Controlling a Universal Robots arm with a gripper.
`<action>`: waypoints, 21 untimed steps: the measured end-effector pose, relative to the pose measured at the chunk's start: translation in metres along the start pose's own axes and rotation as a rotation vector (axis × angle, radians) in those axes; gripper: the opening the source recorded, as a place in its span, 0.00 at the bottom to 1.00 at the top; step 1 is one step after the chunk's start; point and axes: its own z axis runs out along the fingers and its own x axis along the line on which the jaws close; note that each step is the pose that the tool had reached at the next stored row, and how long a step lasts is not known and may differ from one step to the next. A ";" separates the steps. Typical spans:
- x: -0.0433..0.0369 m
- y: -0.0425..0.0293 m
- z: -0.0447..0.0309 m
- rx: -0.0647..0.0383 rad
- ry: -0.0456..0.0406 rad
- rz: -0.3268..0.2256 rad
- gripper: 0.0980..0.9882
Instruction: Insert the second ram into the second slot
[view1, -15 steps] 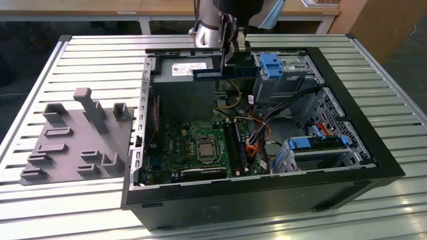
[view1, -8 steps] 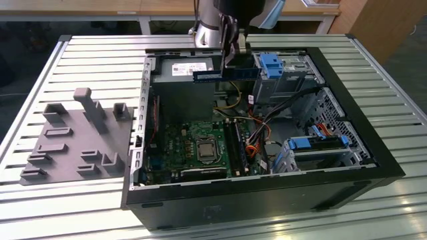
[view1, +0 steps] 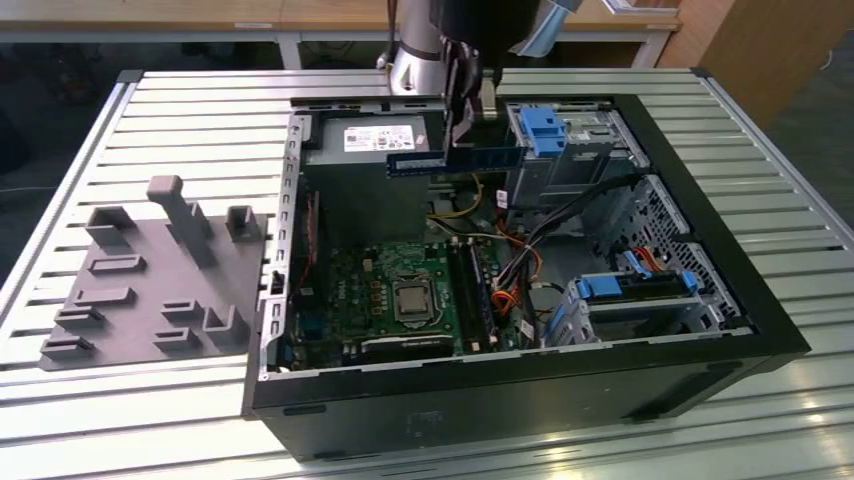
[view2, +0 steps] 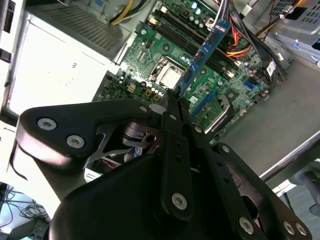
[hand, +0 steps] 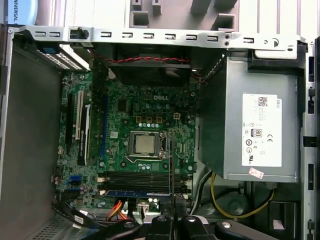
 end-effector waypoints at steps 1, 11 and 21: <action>0.0019 0.0001 0.0000 0.000 0.0002 0.000 0.04; 0.0114 0.0003 0.0000 0.000 0.0024 0.003 0.04; 0.0115 0.0003 0.0001 0.000 0.0021 0.029 0.04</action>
